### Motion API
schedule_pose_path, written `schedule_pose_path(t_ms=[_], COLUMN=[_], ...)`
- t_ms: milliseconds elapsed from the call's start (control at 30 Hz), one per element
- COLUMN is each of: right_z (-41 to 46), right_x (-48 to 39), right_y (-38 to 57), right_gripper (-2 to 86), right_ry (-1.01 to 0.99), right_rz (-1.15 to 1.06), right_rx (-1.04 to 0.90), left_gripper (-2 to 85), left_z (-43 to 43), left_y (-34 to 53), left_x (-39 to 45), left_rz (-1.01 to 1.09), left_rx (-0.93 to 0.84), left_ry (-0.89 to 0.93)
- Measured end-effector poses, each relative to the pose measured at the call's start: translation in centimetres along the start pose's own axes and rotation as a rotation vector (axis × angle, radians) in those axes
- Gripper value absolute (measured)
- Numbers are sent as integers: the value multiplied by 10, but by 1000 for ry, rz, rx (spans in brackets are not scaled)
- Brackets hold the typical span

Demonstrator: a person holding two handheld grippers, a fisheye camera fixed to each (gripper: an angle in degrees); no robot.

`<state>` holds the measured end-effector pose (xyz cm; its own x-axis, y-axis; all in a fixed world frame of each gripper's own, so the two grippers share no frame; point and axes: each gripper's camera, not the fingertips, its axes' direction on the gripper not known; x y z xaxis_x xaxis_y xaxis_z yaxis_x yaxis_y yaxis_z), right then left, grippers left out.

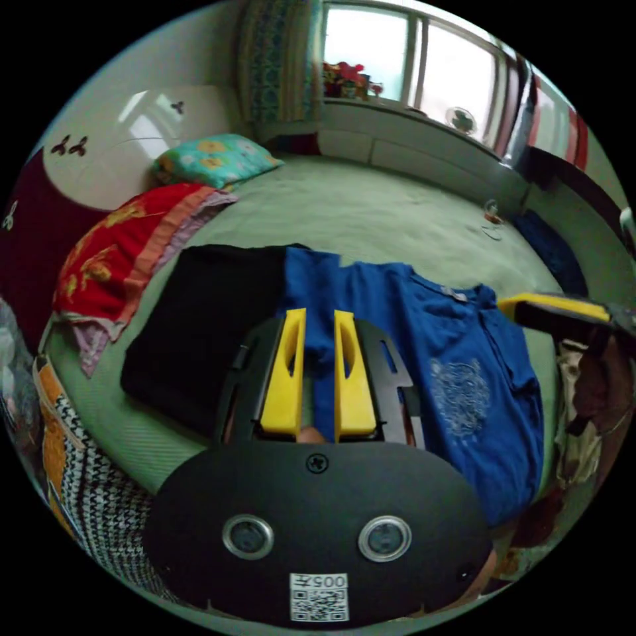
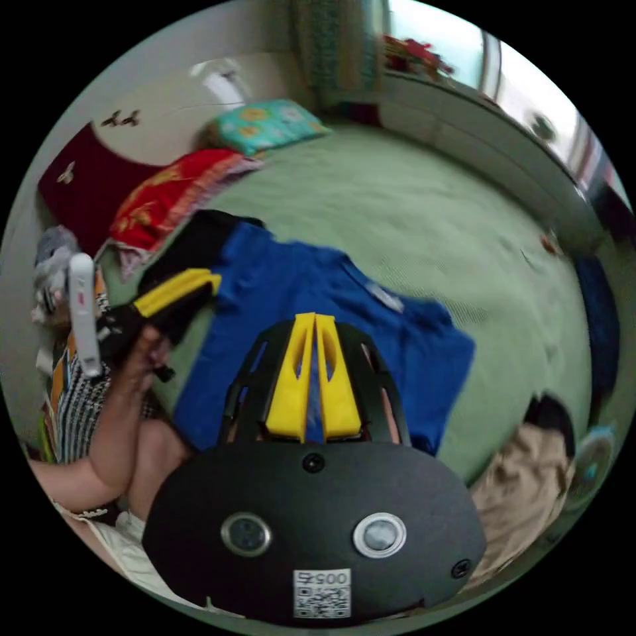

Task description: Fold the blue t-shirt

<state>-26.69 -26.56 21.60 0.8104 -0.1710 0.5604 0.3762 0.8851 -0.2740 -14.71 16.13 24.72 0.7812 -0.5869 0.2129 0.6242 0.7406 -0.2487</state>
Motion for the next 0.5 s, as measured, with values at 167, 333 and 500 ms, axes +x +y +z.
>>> schedule_pose_path(t_ms=[167, 333, 500], right_z=[38, 100, 145], right_x=[-92, -137, -155], right_y=[-112, -191, -231], right_gripper=[23, 27, 29], right_ry=[7, 43, 104], right_rz=[-155, -100, -6], right_rx=[-61, -221, -369], left_gripper=[105, 110, 109], left_z=[11, 21, 25], left_y=[-12, -23, -32], left_x=[-81, -123, -149], left_rz=[-114, -99, -53], left_rx=[-54, -109, -152], left_ry=[47, 160, 226])
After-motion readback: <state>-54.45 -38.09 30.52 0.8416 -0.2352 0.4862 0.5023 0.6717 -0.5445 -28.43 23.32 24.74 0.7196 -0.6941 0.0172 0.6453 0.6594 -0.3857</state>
